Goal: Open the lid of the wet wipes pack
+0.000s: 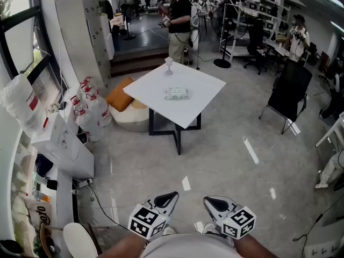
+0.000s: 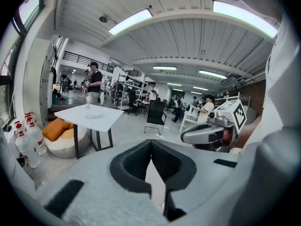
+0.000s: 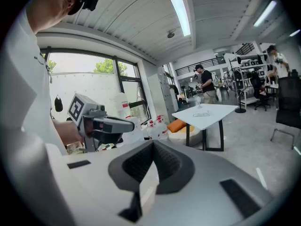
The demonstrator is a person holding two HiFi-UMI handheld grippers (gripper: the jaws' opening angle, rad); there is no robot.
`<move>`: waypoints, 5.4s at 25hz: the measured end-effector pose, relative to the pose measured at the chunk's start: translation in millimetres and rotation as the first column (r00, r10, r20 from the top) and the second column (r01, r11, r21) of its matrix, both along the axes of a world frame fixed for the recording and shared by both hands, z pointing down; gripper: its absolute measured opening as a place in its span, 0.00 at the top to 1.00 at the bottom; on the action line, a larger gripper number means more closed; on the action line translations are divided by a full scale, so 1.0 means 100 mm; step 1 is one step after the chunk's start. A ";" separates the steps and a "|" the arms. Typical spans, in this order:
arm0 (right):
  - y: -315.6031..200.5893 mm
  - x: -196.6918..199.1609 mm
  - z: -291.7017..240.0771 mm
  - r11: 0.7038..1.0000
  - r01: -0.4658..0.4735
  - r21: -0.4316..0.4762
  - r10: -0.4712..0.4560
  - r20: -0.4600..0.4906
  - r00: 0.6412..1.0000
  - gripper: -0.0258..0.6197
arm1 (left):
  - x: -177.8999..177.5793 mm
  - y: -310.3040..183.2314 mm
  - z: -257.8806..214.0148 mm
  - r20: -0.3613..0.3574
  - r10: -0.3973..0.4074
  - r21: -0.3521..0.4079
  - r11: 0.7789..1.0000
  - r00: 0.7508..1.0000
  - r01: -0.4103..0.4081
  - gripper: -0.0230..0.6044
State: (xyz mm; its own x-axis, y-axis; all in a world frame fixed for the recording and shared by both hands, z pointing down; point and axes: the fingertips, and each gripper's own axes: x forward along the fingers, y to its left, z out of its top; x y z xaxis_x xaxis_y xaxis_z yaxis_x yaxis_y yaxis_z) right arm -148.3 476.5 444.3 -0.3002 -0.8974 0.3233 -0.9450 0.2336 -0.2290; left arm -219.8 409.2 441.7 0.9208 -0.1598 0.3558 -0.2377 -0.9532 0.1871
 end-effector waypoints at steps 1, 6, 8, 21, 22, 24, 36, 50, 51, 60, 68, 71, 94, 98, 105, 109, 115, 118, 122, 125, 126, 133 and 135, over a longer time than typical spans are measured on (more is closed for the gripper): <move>0.00 0.00 0.00 1.000 -0.001 0.000 0.001 0.000 1.000 0.95 | 0.00 0.00 0.00 0.001 0.001 0.000 1.000 1.000 -0.001 0.96; -0.01 0.01 -0.01 1.000 -0.007 -0.002 0.007 0.002 1.000 0.95 | 0.01 -0.01 -0.02 0.005 0.007 0.002 1.000 1.000 -0.007 0.96; -0.01 0.00 0.00 1.000 -0.008 -0.006 0.008 0.002 1.000 0.95 | 0.00 -0.01 -0.02 0.006 0.009 0.002 1.000 1.000 -0.009 0.96; -0.11 -0.21 0.01 0.999 -0.050 -0.002 0.050 0.001 0.999 0.95 | -0.20 -0.06 0.05 0.013 0.032 -0.010 0.999 0.999 -0.032 0.96; -0.13 -0.25 0.02 0.999 -0.051 -0.001 0.051 0.005 0.999 0.95 | -0.24 -0.08 0.07 0.016 0.033 -0.010 0.999 0.999 -0.032 0.96; -0.16 -0.32 0.04 0.999 -0.054 -0.004 0.054 0.007 0.998 0.95 | -0.33 -0.12 0.10 0.021 0.032 -0.013 0.999 0.999 -0.031 0.96; -0.35 -0.47 0.03 0.997 -0.073 -0.031 0.073 -0.001 0.997 0.95 | -0.49 -0.33 0.10 -0.013 0.025 -0.045 0.999 1.000 -0.026 0.96; -1.05 -0.03 0.03 1.000 -0.027 0.003 0.027 0.004 1.000 0.95 | -0.08 -0.91 0.15 0.014 -0.015 -0.035 0.999 1.000 0.015 0.96; -1.11 0.06 0.03 1.000 -0.026 0.005 0.026 0.004 1.000 0.95 | 0.00 -0.98 0.12 0.012 -0.018 -0.030 0.999 1.000 0.019 0.96; -1.74 0.88 -0.14 0.999 0.012 0.043 -0.012 0.005 1.000 0.95 | 0.78 -1.58 -0.11 -0.006 -0.070 0.015 0.997 0.998 0.070 0.96; -2.09 1.47 -0.06 0.996 0.088 0.027 -0.088 -0.001 0.996 0.95 | 1.38 -1.88 -0.05 -0.017 -0.131 -0.043 0.991 0.991 0.130 0.96; -2.16 1.63 0.00 0.993 0.114 0.026 -0.114 -0.001 0.993 0.95 | 1.58 -1.93 -0.02 -0.017 -0.143 -0.036 0.989 0.990 0.142 0.96; -2.72 2.10 0.29 0.989 0.144 -0.026 -0.142 0.044 0.989 0.95 | 1.96 -2.48 0.36 0.054 -0.193 -0.083 0.977 0.980 0.197 0.96; -2.97 2.21 0.35 0.991 0.129 -0.040 -0.128 0.041 0.991 0.95 | 2.07 -2.82 0.35 0.046 -0.194 -0.079 0.977 0.980 0.197 0.96; -3.72 2.43 0.38 0.992 0.110 -0.060 -0.108 0.034 0.994 0.95 | 2.26 -3.54 0.40 0.070 -0.175 -0.064 0.982 0.982 0.180 0.96; -4.26 2.53 0.30 0.994 0.098 -0.055 -0.097 0.025 0.995 0.95 | 2.40 -4.07 0.30 0.054 -0.156 -0.052 0.986 0.986 0.159 0.96; -4.97 2.58 0.22 0.996 0.079 -0.053 -0.079 -0.005 0.997 0.95 | 2.48 -4.85 0.17 0.031 -0.131 -0.027 0.991 0.991 0.131 0.96; -5.28 2.57 0.20 0.996 0.070 -0.058 -0.072 -0.024 0.997 0.95 | 2.47 -5.18 0.17 0.030 -0.117 -0.025 0.993 0.993 0.118 0.96; -5.63 2.60 0.20 0.997 0.049 -0.061 -0.052 -0.048 0.997 0.95 | 2.48 -5.52 0.20 0.029 -0.087 -0.021 0.996 0.996 0.087 0.96; -5.84 2.61 0.20 0.998 0.023 -0.058 -0.026 -0.045 0.999 0.95 | 2.48 -5.70 0.22 0.035 -0.058 -0.007 0.998 0.998 0.058 0.96; -5.90 2.61 0.20 0.998 0.014 -0.056 -0.016 -0.038 0.999 0.95 | 2.48 -5.76 0.23 0.040 -0.053 -0.005 0.999 0.998 0.053 0.96; -6.17 2.65 0.22 0.997 0.016 -0.072 -0.019 -0.041 0.999 0.95 | 2.48 -6.05 0.27 0.033 -0.059 -0.022 0.998 0.998 0.059 0.96; -6.26 2.69 0.20 0.998 0.021 -0.067 -0.024 -0.047 0.999 0.95 | 2.50 -6.10 0.27 0.026 -0.067 -0.023 0.997 0.997 0.067 0.96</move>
State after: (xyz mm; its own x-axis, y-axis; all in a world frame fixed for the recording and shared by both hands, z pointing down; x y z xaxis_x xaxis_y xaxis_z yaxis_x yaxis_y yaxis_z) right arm 120.5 -149.4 464.0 -0.3030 -0.8664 0.3968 -0.9499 0.2409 -0.1993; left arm 29.9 -200.6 468.6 0.8989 -0.2120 0.3835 -0.3058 -0.9303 0.2023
